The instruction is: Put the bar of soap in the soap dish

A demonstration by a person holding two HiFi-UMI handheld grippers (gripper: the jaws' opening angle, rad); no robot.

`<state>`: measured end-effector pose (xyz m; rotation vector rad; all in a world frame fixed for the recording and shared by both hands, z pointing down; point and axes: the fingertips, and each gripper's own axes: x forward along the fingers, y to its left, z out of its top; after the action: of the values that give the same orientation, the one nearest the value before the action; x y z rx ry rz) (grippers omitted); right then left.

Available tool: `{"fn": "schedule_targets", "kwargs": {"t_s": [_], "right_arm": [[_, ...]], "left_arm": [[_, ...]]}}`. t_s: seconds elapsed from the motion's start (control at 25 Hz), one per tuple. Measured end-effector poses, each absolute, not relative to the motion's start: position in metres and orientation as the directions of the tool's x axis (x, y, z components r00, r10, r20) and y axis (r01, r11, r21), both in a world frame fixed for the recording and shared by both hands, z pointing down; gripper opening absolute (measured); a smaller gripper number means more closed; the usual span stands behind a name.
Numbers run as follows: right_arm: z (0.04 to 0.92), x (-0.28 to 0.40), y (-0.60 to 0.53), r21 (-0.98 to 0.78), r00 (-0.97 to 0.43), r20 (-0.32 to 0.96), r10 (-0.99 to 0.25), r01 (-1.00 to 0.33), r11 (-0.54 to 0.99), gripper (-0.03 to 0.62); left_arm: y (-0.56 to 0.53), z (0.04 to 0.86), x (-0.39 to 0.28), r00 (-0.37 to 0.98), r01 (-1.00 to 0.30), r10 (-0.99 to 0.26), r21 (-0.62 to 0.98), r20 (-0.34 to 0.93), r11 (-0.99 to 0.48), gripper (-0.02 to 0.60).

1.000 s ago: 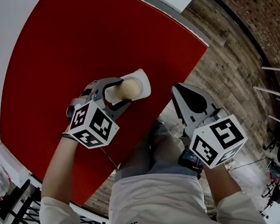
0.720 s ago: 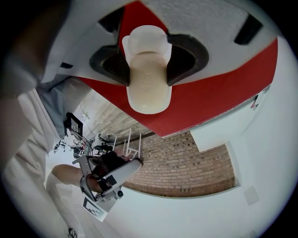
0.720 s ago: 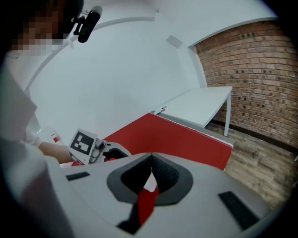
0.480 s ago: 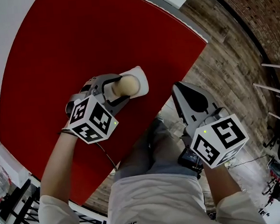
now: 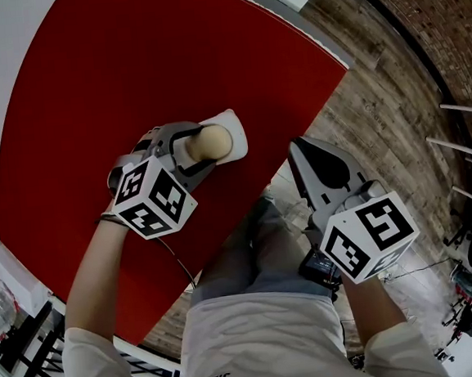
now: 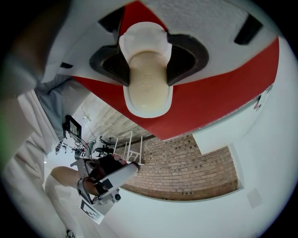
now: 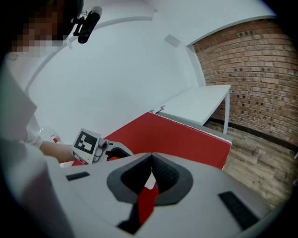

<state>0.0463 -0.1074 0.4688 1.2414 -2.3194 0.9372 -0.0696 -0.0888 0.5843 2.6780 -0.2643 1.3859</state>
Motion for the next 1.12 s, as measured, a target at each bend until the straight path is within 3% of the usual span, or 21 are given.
{"fn": "schedule_targets", "kwargs": {"t_s": [0.56,0.76,1.12], "right_arm": [[0.470,0.045,-0.108,-0.392,-0.559,0.572,-0.599,-0.829,0.399,0.004],[0.468,0.047,-0.108,-0.393,-0.561,0.570,-0.600,-0.828,0.401,0.003],[0.460,0.042,-0.107,-0.390,-0.568,0.558,-0.605,-0.823,0.413,0.003]], "left_arm": [[-0.088,0.585,-0.070,0.577,-0.181,-0.065,0.049,0.814,-0.982,0.262],[-0.083,0.583,-0.070,0.575,-0.158,-0.032,0.073,0.817,-0.985,0.304],[-0.088,0.568,-0.075,0.594,-0.204,-0.086,0.047,0.800,-0.978,0.307]]}}
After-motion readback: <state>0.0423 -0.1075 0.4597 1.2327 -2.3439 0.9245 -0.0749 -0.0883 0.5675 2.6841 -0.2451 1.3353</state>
